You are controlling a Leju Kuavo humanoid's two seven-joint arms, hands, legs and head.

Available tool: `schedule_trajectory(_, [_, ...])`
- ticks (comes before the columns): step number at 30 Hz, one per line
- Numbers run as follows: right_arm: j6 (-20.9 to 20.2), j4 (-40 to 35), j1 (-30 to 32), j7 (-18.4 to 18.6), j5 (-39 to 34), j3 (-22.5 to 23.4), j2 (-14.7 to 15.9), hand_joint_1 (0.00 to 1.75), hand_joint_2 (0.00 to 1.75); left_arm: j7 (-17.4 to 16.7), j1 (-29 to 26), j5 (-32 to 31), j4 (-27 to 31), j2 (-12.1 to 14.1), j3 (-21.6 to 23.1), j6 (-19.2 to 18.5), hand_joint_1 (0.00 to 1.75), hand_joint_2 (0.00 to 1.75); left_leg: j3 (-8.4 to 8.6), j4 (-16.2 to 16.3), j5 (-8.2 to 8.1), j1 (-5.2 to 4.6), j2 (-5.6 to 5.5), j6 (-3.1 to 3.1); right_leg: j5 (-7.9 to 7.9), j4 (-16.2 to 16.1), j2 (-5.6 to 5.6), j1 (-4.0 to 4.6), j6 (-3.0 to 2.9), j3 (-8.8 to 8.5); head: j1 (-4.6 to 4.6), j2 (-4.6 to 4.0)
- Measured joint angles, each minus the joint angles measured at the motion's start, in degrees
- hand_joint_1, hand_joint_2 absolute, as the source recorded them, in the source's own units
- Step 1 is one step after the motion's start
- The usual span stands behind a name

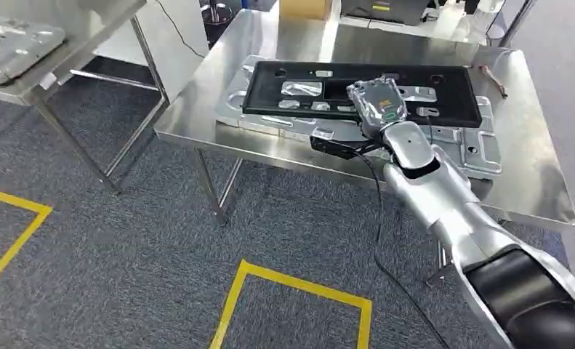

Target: Take the parts from the cabinet and place them on the table.

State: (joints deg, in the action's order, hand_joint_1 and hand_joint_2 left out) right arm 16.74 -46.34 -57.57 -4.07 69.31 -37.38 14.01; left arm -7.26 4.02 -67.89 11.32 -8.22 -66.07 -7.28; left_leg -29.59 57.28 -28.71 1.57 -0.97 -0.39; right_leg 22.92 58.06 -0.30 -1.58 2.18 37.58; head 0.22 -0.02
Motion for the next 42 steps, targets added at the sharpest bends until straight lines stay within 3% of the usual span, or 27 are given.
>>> schedule_trajectory(2, [0.0, 0.5, 0.3, 0.1, 0.0, -0.3, -1.2, 1.75, 1.75, 0.0, -0.1, 0.0, 0.0, 0.0, 0.0, -0.1, 0.0, 1.75, 0.75, 0.0, -0.18, 0.1, 0.06, -0.58, 0.61, 0.0, 0.02, 0.14, -1.24, -0.25, 0.04, 0.0])
schedule_trajectory(4, [0.0, 0.7, 0.0, 0.2, 0.1, -0.5, -2.0, 1.75, 1.75, 0.0, 0.0, 0.0, 0.0, 0.1, 0.0, -0.2, 0.0, 1.75, -0.6, 3.2, 0.08, 0.35, 0.53, -1.02, 1.16, -0.5, 0.16, -0.04, -2.31, -1.82, 0.07, 0.0])
schedule_trajectory(5, [0.0, 0.9, -0.3, 0.3, 0.2, -0.5, -2.6, 1.75, 1.75, 0.0, 0.0, 0.0, 0.0, 0.1, 0.0, -0.2, 0.0, 1.75, -3.06, 7.5, -0.17, 0.31, 0.64, -1.05, 1.59, -0.5, 0.16, 0.05, -2.87, -2.32, 0.04, 0.0])
schedule_trajectory(7, [-0.1, 1.2, -0.2, 0.3, 0.2, -0.7, -3.4, 1.75, 1.75, 0.1, 0.1, 0.0, 0.0, 0.1, 0.0, -0.2, 0.0, 1.75, -9.1, 16.1, -3.65, 0.23, 0.65, -1.23, 2.69, -0.5, 0.36, 0.44, -3.41, -3.42, 0.02, 0.0])
schedule_trajectory(9, [-0.1, 1.6, 0.1, 0.3, 0.3, -1.2, -4.0, 1.75, 1.75, 0.1, -0.1, 0.0, 0.0, 0.1, 0.0, -0.2, 0.0, 1.75, -12.68, 18.7, -5.94, -0.06, 0.64, -0.93, 3.89, -0.5, 0.58, 0.96, -3.71, -4.92, 0.04, 0.0])
schedule_trajectory(11, [-0.1, 1.9, 0.2, 0.3, 0.3, -1.4, -4.4, 1.75, 1.75, 0.1, -0.3, 0.0, 0.0, 0.2, 0.0, -0.2, 0.0, 1.75, -12.42, 13.4, -2.65, -0.68, 0.64, 0.1, 5.26, -0.5, 0.73, 1.48, -3.82, -6.75, 0.05, 0.0])
schedule_trajectory(13, [-0.2, 2.2, 0.3, 0.3, 0.4, -1.5, -4.9, 1.75, 1.75, 0.1, -0.6, 0.0, 0.0, 0.4, 0.0, -0.2, 0.0, 1.75, -10.53, 3.9, 6.53, -1.76, 0.61, 2.26, 6.64, -0.7, 0.77, 1.69, -3.93, -8.15, 0.07, 0.0])
schedule_trajectory(14, [-0.2, 2.5, 0.3, 0.3, 0.6, -1.9, -5.2, 1.75, 1.75, 0.0, -0.6, 0.0, 0.0, 0.7, 0.0, -0.2, 0.0, 1.75, -10.6, 1.8, 8.99, -2.43, 0.36, 2.96, 7.22, -0.3, 0.89, 2.16, -3.63, -8.85, 0.07, 0.0])
schedule_trajectory(15, [-0.4, 2.6, 0.2, 0.3, 0.7, -2.2, -5.7, 1.75, 1.75, -0.1, -0.6, 0.0, 0.0, 0.7, 0.0, -0.3, 0.0, 1.75, -9.76, 1.6, 7.85, -2.39, 0.77, 2.71, 7.47, -0.8, 1.29, 2.11, -3.28, -8.74, 0.07, 0.0])
schedule_trajectory(16, [-0.5, 2.8, 0.4, 0.3, 0.7, -2.6, -6.4, 1.75, 1.75, -0.1, -0.5, 0.0, 0.0, 0.7, 0.0, -0.3, 0.0, 1.75, -9.71, 1.5, 8.31, -2.48, 0.77, 2.47, 7.84, -1.1, 1.24, 1.94, -2.95, -8.98, 0.02, 0.0])
schedule_trajectory(18, [-0.5, 2.9, 0.3, 0.7, 0.9, -2.8, -7.1, 1.75, 1.75, -0.2, -0.5, 0.1, 0.0, 0.7, 0.0, -0.4, 0.0, 1.75, -8.65, 0.6, 7.73, -2.31, 0.86, 2.92, 7.47, -0.2, 1.19, 2.07, -2.72, -9.62, 0.05, 0.0])
schedule_trajectory(20, [-0.3, 3.0, 0.2, 1.1, 1.1, -3.1, -7.9, 1.75, 1.75, -0.2, -0.3, 0.1, 0.0, 0.8, 0.0, -0.5, 0.0, 1.75, -7.11, -0.1, 7.41, -1.78, 0.81, 3.31, 7.89, 4.8, 0.92, 1.84, -2.26, -6.93, 0.07, 0.0])
schedule_trajectory(23, [-0.3, 3.4, 0.7, 1.2, 1.1, -3.8, -8.6, 1.75, 1.75, -0.2, 0.1, 0.1, 0.0, 0.9, 0.0, -0.4, 0.0, 1.75, -5.8, -0.2, 5.97, -1.54, 0.5, 3.17, 13.21, 15.8, 0.73, 1.13, -1.12, 1.0, 0.09, 0.0])
schedule_trajectory(24, [-0.2, 3.6, 1.1, 1.2, 1.1, -4.0, -8.7, 1.75, 1.75, -0.3, -0.1, 0.1, 0.0, 0.9, 0.0, -0.4, 0.0, 1.75, -5.12, -0.2, 5.4, -1.42, 0.31, 3.0, 13.83, 16.9, 0.7, 0.9, -0.87, 2.57, 0.07, 0.0])
schedule_trajectory(25, [-0.2, 3.8, 1.2, 1.2, 1.1, -4.2, -8.8, 1.75, 1.75, -0.3, -0.2, 0.1, 0.0, 0.9, 0.0, -0.4, 0.0, 1.75, -4.42, -0.1, 4.87, -1.3, 0.18, 2.82, 13.0, 15.8, 0.63, 0.71, -0.73, 3.05, 0.07, 0.0])
schedule_trajectory(26, [-0.2, 4.0, 1.2, 1.1, 1.1, -4.3, -8.8, 1.75, 1.75, -0.3, -0.3, 0.1, 0.0, 0.9, 0.0, -0.4, 0.0, 1.75, -3.58, -0.1, 4.25, -1.18, 0.06, 2.54, 10.63, 12.6, 0.54, 0.52, -0.64, 2.67, 0.07, 0.0])
schedule_trajectory(28, [-0.2, 4.3, 1.2, 1.1, 1.1, -4.4, -8.8, 1.75, 1.75, -0.4, -0.4, 0.1, 0.0, 0.8, 0.0, -0.4, 0.0, 1.75, -1.71, -0.1, 2.88, -1.09, 0.03, 2.04, 2.18, 2.8, 0.21, 0.25, -0.59, 0.26, 0.09, 0.0])
schedule_trajectory(29, [-0.1, 4.5, 1.2, 1.1, 1.1, -4.4, -8.8, 1.75, 1.75, -0.4, -0.5, 0.1, 0.0, 0.8, 0.0, -0.5, 0.0, 1.75, -1.11, 0.1, 2.24, -1.25, 0.06, 1.69, -0.98, -0.2, -0.06, 0.44, -0.78, 0.08, 0.07, 0.0])
schedule_trajectory(30, [0.0, 4.7, 1.2, 1.1, 1.1, -4.5, -8.9, 1.75, 1.75, -0.4, -0.5, 0.1, 0.0, 0.8, 0.0, -0.5, 0.0, 1.75, -1.15, 0.1, 1.74, -1.25, -0.08, 1.22, 0.94, -0.1, -0.04, 0.8, -1.32, -0.27, 0.11, 0.0])
schedule_trajectory(31, [0.0, 4.7, 1.2, 1.0, 1.1, -4.6, -9.2, 1.75, 1.75, -0.4, -0.3, 0.1, 0.0, 0.8, 0.0, -0.5, 0.0, 1.75, -0.89, 0.0, 1.13, -1.21, 0.04, 0.68, 0.0, 0.0, 0.17, 0.9, -1.87, -0.46, 0.0, 0.0])
schedule_trajectory(34, [0.1, 4.6, 0.9, 1.1, 1.1, -4.6, -9.5, 1.75, 1.75, -0.4, -0.1, 0.1, 0.0, 0.9, 0.0, -0.4, 0.0, 1.75, -0.31, 1.2, 0.57, -0.92, 0.24, -0.21, 0.83, -0.6, 0.36, 0.61, -3.19, -2.14, 0.04, 0.0])
schedule_trajectory(36, [0.1, 4.7, 0.3, 1.1, 1.1, -4.7, -9.7, 1.75, 1.75, -0.4, -0.1, 0.1, 0.0, 0.9, 0.0, -0.4, 0.0, 1.75, -4.02, 8.5, -0.73, -0.84, 0.53, -0.66, 1.48, -0.6, 0.4, 0.67, -4.03, -3.12, 0.02, 0.0])
schedule_trajectory(38, [0.2, 4.7, 0.5, 1.1, 1.0, -4.7, -9.9, 1.75, 1.75, 0.1, 0.1, 0.1, 0.0, 0.9, 0.0, -0.5, 0.0, 1.75, -9.59, 16.5, -4.49, -0.78, 0.55, -1.0, 2.17, -0.6, 0.47, 0.9, -4.27, -3.79, 0.02, 0.0])
schedule_trajectory(39, [0.2, 4.8, 0.7, 1.1, 1.0, -4.7, -10.0, 1.75, 1.75, 0.4, 0.0, 0.3, 0.0, 0.9, 0.0, -0.9, 0.0, 1.75, -11.57, 18.5, -5.29, -0.78, 0.55, -0.99, 2.61, -0.6, 0.55, 1.0, -4.27, -4.24, 0.02, 0.0])
schedule_trajectory(40, [0.3, 4.9, 1.1, 1.1, 0.9, -4.9, -10.0, 1.75, 1.75, 0.7, -0.1, 0.6, 0.0, 0.8, 0.0, -0.9, 0.0, 1.75, -12.24, 17.9, -4.37, -0.78, 0.56, -0.85, 3.1, -0.5, 0.64, 1.08, -4.24, -4.79, 0.02, 0.0])
schedule_trajectory(41, [0.5, 5.0, 1.5, 1.1, 0.8, -4.9, -10.0, 1.75, 1.75, 0.9, -0.2, 0.7, 0.0, 0.8, 0.0, -1.0, 0.0, 1.75, -11.95, 15.2, -1.82, -0.79, 0.56, -0.76, 3.61, -0.5, 0.69, 1.13, -4.19, -5.41, 0.02, 0.0])
schedule_trajectory(42, [0.8, 5.0, 1.7, 1.1, 0.7, -5.0, -10.0, 1.75, 1.75, 1.0, -0.3, 0.7, 0.0, 0.9, 0.0, -1.0, 0.0, 1.75, -10.55, 10.2, 2.35, -0.8, 0.57, -0.58, 4.18, -0.5, 0.71, 1.2, -4.1, -6.17, 0.02, 0.0])
